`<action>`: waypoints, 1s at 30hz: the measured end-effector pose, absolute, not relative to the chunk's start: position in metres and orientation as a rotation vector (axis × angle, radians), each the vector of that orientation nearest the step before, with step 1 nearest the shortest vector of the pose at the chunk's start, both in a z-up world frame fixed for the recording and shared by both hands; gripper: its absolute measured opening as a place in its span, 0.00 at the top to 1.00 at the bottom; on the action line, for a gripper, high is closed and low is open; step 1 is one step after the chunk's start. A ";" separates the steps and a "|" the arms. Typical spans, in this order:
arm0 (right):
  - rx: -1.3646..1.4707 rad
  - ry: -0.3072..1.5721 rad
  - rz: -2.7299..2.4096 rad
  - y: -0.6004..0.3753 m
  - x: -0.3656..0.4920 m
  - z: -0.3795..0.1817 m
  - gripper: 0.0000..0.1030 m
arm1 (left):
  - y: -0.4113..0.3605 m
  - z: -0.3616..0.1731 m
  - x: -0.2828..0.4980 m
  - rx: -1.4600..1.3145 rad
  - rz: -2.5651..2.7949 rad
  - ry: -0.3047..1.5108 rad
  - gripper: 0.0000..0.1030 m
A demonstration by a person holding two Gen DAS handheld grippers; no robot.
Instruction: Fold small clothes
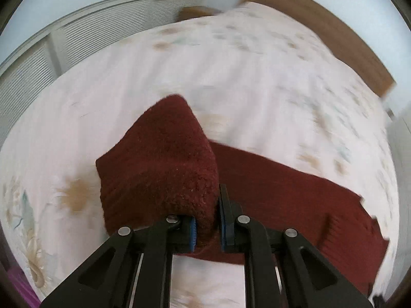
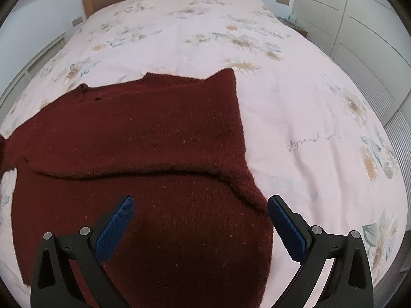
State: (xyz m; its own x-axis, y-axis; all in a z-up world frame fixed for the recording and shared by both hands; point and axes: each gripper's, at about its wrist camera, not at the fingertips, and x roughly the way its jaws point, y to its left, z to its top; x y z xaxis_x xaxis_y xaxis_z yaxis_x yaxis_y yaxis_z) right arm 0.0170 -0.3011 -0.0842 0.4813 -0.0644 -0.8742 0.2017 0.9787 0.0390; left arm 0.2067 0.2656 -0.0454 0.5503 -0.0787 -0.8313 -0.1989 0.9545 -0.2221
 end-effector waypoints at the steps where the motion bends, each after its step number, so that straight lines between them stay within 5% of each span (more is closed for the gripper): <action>1: 0.144 1.053 -0.160 -0.301 0.017 -0.083 0.00 | 0.251 -0.041 0.206 -0.285 0.043 0.987 0.90; 17: 0.125 1.009 -0.165 -0.330 0.038 -0.048 0.00 | -0.027 -0.033 0.191 -0.027 -0.328 1.005 0.90; 30: 0.154 1.027 -0.177 -0.350 0.033 -0.056 0.00 | -0.162 -0.101 0.171 0.256 -0.409 1.063 0.90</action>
